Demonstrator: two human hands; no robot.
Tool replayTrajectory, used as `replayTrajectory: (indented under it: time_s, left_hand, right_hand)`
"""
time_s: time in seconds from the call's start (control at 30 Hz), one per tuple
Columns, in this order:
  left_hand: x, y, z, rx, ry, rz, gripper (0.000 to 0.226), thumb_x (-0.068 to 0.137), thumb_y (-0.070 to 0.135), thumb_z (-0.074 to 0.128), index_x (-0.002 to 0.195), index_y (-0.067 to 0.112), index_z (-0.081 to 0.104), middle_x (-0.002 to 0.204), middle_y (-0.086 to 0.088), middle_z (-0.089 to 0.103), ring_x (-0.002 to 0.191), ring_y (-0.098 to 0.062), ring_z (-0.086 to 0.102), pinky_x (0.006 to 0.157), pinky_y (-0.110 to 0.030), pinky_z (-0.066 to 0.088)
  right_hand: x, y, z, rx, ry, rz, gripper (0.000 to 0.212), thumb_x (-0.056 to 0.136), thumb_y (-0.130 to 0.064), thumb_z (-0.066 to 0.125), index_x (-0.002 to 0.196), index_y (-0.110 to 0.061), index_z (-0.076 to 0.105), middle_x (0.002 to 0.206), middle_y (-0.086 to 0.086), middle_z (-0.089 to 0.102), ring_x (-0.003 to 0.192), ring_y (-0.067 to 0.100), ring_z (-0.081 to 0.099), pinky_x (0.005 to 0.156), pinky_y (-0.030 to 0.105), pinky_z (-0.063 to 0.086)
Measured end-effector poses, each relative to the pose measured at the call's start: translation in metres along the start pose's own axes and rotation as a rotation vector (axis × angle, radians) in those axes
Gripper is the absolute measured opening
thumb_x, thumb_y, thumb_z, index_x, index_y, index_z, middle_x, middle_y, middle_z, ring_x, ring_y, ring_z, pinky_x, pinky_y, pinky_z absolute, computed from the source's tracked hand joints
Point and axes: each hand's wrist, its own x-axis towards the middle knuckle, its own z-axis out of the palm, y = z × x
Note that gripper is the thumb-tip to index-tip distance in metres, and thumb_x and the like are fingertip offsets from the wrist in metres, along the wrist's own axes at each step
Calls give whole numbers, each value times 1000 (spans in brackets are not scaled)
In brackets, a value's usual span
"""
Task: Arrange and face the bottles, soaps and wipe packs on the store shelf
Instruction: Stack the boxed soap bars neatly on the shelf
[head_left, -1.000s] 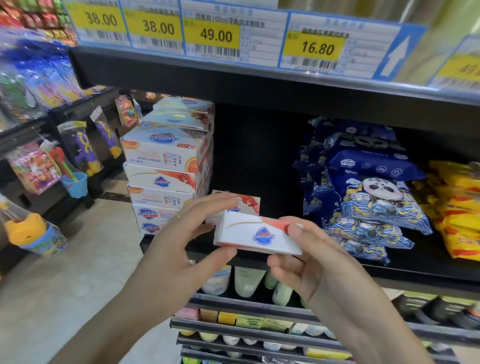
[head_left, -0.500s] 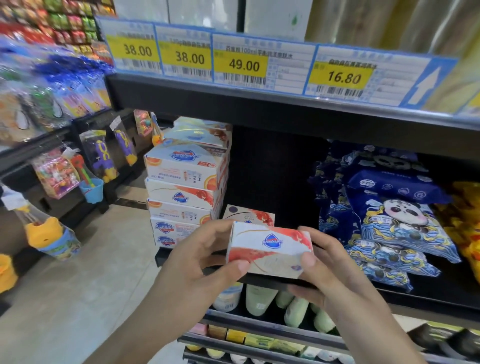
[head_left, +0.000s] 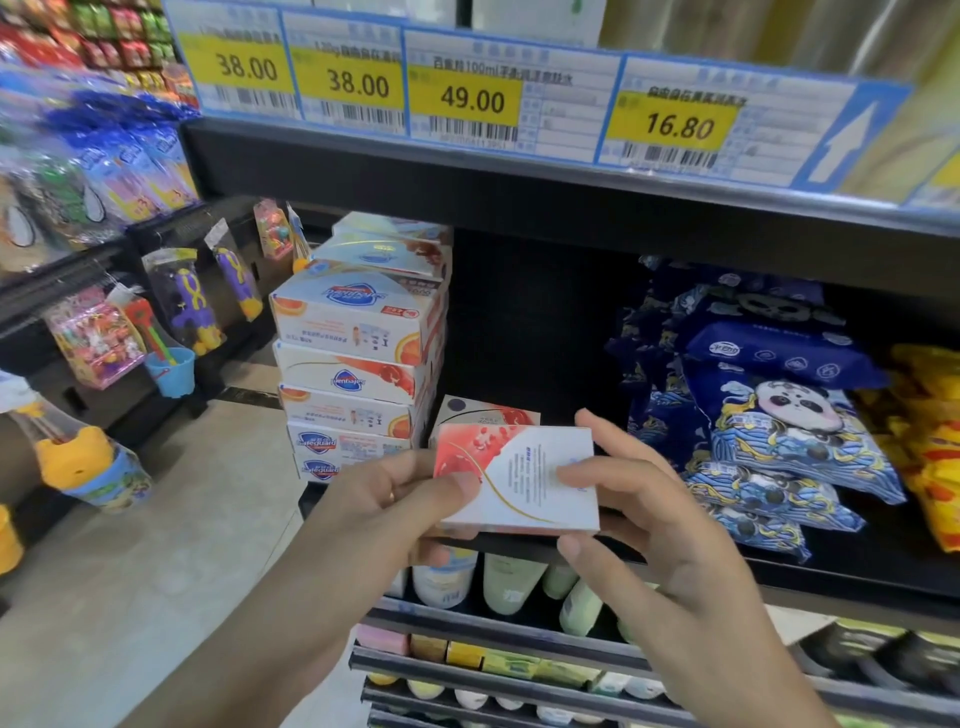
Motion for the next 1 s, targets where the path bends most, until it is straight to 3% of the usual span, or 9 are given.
replayTrajectory:
  time_s: [0.13,0.27,0.37,0.4,0.47,0.57,0.63,0.73,1.0]
  left_hand:
    - [-1,2,-1,3,-22,-1,23,92,32,67,111,24,77,102,3,81,92,-13,76,83,-34,57]
    - [-3,3,-1,-80,-5,23,40,73,49,67,103,26,79,99,-4,81,92,-22,78,82,-38,56]
    - [7,1,-2,-168,84,5,28,83,45,58,88,32,83,92,-8,81,83,-26,79,76,-43,55]
    - [10,-1,-3,-162,102,6,28,92,36,55,96,29,82,92,-7,81,83,-25,79,76,-43,54]
    - [7,-4,-5,-30,70,90,36,103,9,50,126,30,69,103,2,80,96,-17,77,84,-40,54]
    - [-8,-6,-4,203,20,280,62,99,-5,55,141,41,55,128,19,70,123,-3,63,100,-32,49]
    - [-12,-7,-2,298,23,363,69,95,2,67,142,50,51,135,27,63,131,3,54,104,-27,46]
    - [-12,-7,0,346,-6,407,68,89,16,75,136,59,51,136,30,61,128,4,56,102,-27,48]
    - [-8,-11,1,313,-11,417,43,83,28,75,118,49,63,123,18,71,119,-7,65,97,-35,52]
  right_hand:
    - [2,1,1,94,7,31,34,85,-12,72,110,-34,72,147,-13,53,120,25,66,94,31,56]
    - [3,-3,1,303,64,104,32,79,-8,75,105,-26,76,138,-6,61,115,29,69,93,35,58]
    - [5,-7,-3,371,101,218,28,81,-15,79,107,-25,75,130,-1,69,109,31,70,91,54,57]
    - [5,-9,-5,374,91,250,27,84,-22,82,110,-26,74,128,1,71,108,35,69,93,58,55]
    - [6,-10,-9,425,70,321,41,75,-33,83,115,-26,74,124,4,73,105,36,69,90,50,60]
    - [7,-9,-12,626,77,460,54,62,-32,84,115,-19,76,104,13,75,84,28,73,75,30,61]
    - [8,-8,-11,728,52,547,52,65,-28,85,115,-14,76,93,16,71,73,25,70,68,29,61]
    - [6,-6,-7,802,30,635,40,75,-23,78,113,-10,76,89,15,69,67,23,66,62,29,61]
    - [5,-7,-5,702,23,631,42,78,-34,74,116,-17,76,96,12,72,76,28,66,71,34,61]
